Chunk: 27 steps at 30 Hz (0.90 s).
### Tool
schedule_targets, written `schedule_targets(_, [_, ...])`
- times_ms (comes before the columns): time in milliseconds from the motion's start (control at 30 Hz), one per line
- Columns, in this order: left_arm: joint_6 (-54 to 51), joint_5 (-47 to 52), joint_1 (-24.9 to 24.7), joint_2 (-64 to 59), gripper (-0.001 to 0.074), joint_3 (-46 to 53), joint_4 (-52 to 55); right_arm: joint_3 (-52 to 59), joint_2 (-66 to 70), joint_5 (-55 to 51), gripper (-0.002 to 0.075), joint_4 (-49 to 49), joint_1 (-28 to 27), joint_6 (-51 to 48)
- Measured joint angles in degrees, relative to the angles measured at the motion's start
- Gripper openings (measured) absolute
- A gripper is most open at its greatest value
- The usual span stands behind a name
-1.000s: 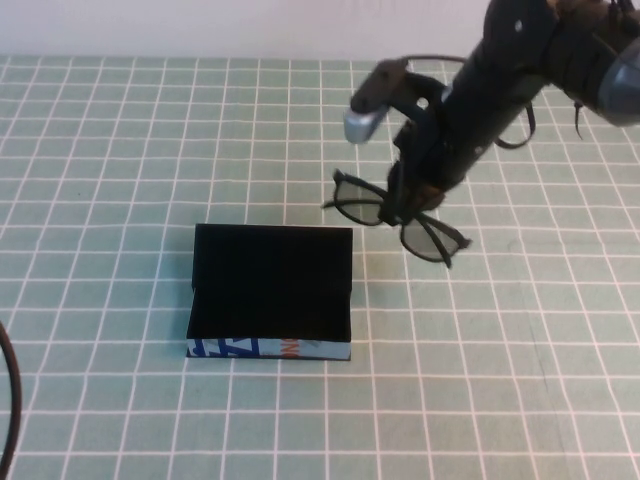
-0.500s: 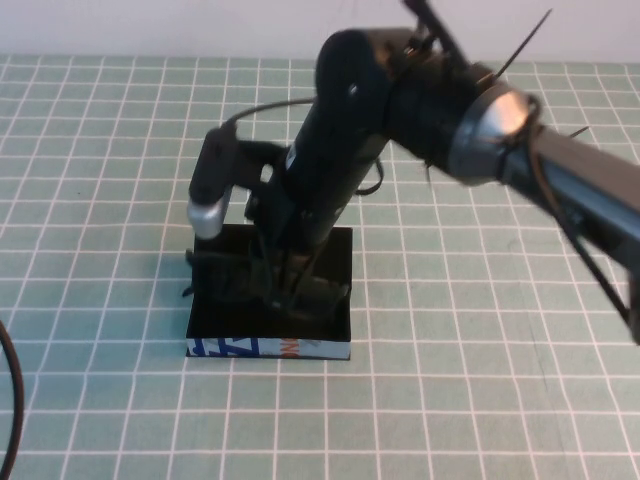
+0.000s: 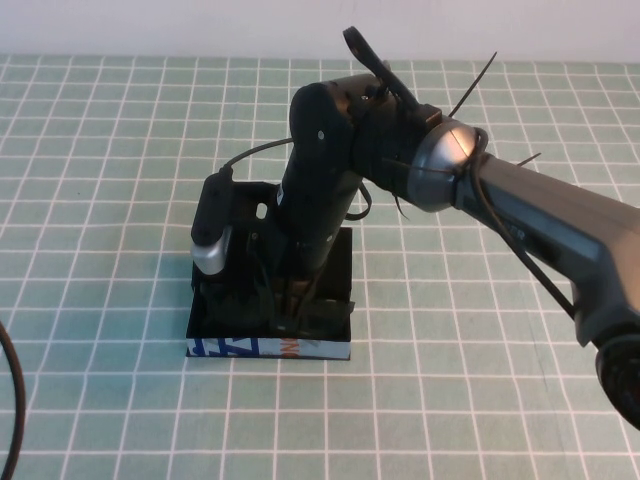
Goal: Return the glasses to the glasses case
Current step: Place the glasses in the glasses case
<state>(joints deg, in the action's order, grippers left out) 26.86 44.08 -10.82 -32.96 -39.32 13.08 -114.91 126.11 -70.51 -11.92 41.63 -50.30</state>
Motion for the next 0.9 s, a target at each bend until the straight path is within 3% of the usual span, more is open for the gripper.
schedule_targets(167, [0.0,0.0,0.0,0.0,-0.0002,0.0,0.0,-0.09,0.0,0.0,0.0042,0.0,0.0,0.0])
schedule_targets(400, [0.0,0.0,0.0,0.0,-0.0002,0.0,0.0,-0.24,0.0,0.0,0.0153,0.0,0.0,1.01])
schedule_targets(600, [-0.25,0.0,0.0,0.0,-0.0002,0.0,0.0,-0.23,0.0,0.0,0.0178,0.0,0.0,1.15])
schedule_targets(767, [-9.32,0.24,0.0,0.0,-0.0002,0.0,-1.75,-0.69,-0.25,0.0,0.0151,0.64,0.0,1.25])
schedule_targets(900, [-26.86,0.47,0.0,-0.51,-0.0002,0.0,-9.87,-4.23,-1.16,0.0,0.0041,1.47,-0.22,1.27])
